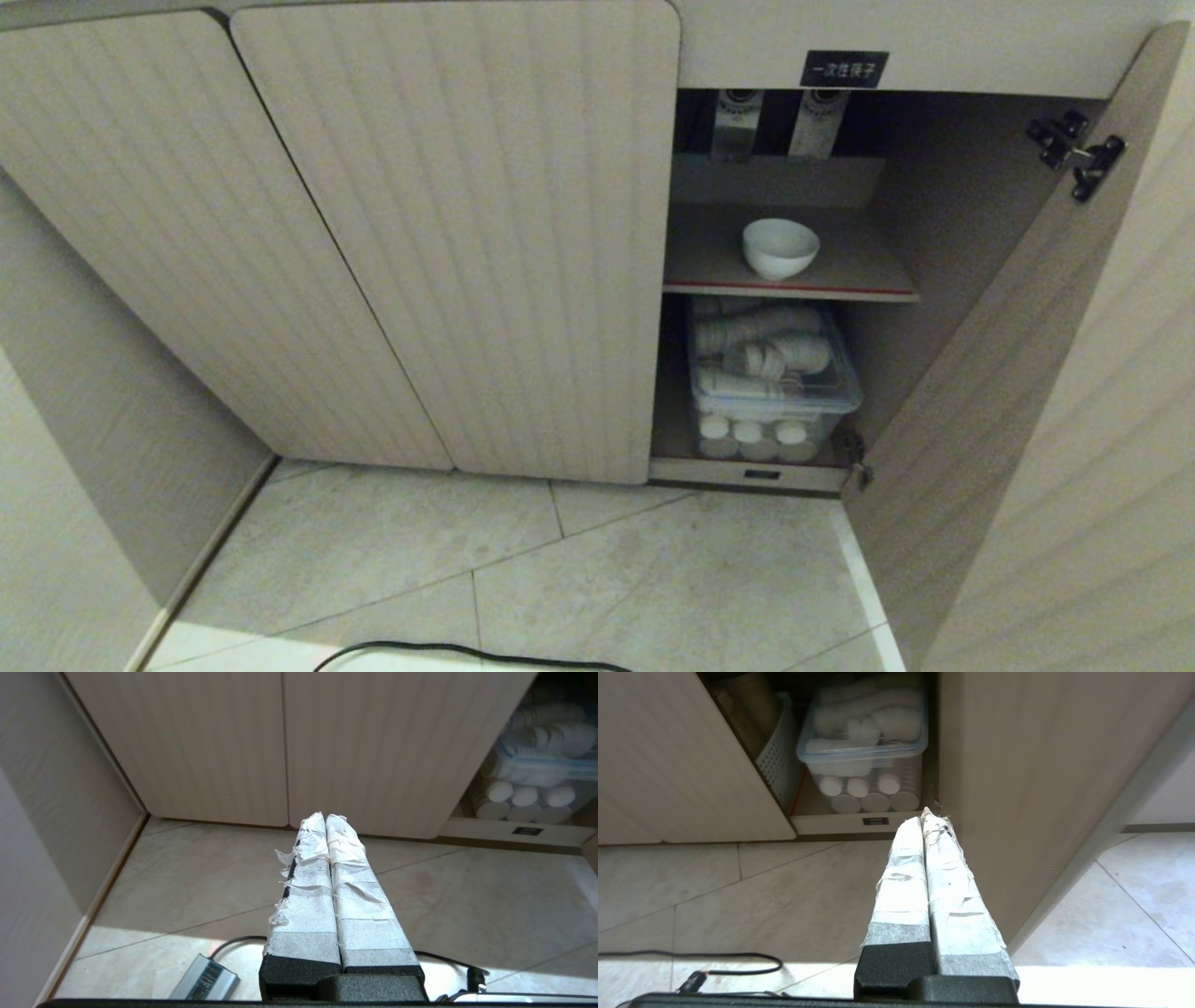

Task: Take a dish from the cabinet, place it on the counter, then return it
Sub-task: Take the bowl from the cabinet

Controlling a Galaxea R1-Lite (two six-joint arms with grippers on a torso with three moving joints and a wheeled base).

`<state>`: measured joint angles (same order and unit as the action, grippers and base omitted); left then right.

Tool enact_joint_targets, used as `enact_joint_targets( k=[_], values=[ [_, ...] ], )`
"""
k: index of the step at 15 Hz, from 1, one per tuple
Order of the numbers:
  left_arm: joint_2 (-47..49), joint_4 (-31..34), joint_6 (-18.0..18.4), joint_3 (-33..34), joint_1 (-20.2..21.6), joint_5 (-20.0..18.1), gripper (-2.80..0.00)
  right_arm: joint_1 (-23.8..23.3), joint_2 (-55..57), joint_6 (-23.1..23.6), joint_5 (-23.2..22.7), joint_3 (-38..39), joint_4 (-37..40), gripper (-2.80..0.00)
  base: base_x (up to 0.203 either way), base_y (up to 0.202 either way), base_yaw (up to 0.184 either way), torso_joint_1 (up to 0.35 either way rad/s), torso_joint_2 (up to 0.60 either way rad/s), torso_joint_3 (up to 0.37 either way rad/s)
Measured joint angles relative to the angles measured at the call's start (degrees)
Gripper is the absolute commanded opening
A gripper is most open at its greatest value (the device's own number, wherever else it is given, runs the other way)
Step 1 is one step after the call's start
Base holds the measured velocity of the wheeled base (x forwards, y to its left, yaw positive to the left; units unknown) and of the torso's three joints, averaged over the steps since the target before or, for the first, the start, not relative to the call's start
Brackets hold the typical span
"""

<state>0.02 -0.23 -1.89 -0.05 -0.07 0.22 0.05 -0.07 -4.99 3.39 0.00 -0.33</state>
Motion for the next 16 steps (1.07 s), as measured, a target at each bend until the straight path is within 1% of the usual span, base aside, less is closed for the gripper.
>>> enact_joint_targets(
  k=[5,7,16],
  values=[
    [0.0,-0.01,-0.01,0.0,-0.02,0.07,-2.8,0.02,0.0,0.01,-0.04,0.0,0.01,-2.8,0.0,0.19,0.0,0.001,0.0,0.001],
    [0.0,-0.01,-0.01,0.0,-0.04,0.05,-2.8,-0.02,0.0,0.02,-0.06,0.0,0.0,-2.8,0.0,0.111,-0.001,0.004,0.0,0.002],
    [0.0,0.01,-0.01,-0.02,-0.04,0.02,-2.8,0.02,0.0,0.04,-0.06,0.0,0.02,-2.8,0.0,0.0,0.0,0.0,0.0,0.0]
  ],
)
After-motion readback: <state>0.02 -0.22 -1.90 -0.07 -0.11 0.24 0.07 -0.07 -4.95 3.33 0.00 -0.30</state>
